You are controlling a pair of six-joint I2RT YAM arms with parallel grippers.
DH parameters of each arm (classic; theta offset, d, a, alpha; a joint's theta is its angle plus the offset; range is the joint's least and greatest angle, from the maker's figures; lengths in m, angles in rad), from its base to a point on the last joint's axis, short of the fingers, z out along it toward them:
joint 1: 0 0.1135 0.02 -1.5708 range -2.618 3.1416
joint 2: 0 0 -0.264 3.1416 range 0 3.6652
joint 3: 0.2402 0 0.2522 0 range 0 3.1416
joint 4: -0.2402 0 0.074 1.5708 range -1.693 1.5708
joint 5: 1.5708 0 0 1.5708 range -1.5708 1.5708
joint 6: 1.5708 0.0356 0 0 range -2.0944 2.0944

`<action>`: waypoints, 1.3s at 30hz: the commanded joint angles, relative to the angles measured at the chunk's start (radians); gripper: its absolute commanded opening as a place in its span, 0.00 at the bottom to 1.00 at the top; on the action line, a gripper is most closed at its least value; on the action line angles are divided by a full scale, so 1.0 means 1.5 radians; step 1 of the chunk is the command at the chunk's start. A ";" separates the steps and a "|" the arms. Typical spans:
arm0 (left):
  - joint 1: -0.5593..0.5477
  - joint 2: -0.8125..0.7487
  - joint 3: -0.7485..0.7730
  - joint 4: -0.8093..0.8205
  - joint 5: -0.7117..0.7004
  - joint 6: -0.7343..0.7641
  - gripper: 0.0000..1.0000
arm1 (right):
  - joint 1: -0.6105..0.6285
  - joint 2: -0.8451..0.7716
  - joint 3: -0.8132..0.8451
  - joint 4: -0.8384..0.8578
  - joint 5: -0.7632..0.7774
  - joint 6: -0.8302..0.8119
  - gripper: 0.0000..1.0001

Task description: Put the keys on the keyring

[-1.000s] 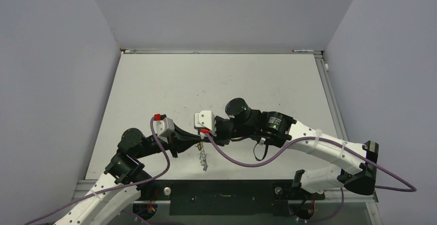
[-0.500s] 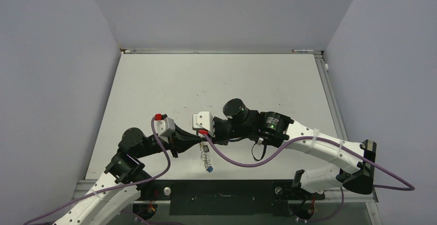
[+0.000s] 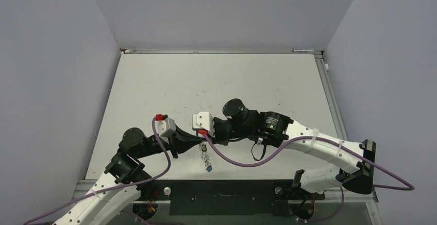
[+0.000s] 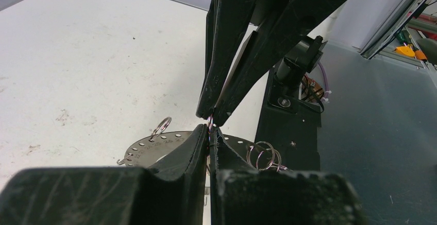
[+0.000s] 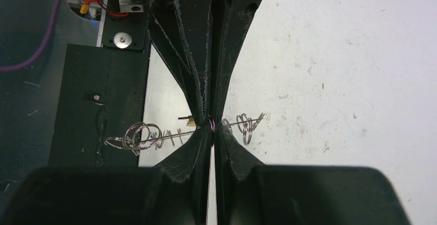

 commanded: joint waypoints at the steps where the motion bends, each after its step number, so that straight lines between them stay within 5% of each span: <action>1: -0.007 -0.012 0.023 0.050 0.020 -0.003 0.00 | 0.002 -0.001 -0.007 0.050 0.036 -0.009 0.05; 4: -0.007 -0.014 0.023 0.050 0.018 0.000 0.11 | 0.003 -0.013 -0.022 0.071 0.043 -0.006 0.05; 9: -0.006 -0.033 0.022 0.050 0.006 0.009 0.57 | 0.004 -0.034 -0.036 0.089 0.039 0.001 0.05; 12: -0.006 -0.053 0.017 0.052 -0.013 0.017 0.65 | 0.008 -0.041 -0.037 0.088 0.043 0.005 0.05; 27: -0.005 -0.124 -0.014 0.128 0.045 0.012 0.40 | 0.020 -0.100 -0.030 0.095 -0.016 0.020 0.05; 39: -0.005 -0.116 -0.034 0.182 0.072 -0.019 0.30 | 0.021 -0.125 -0.034 0.115 -0.061 0.031 0.05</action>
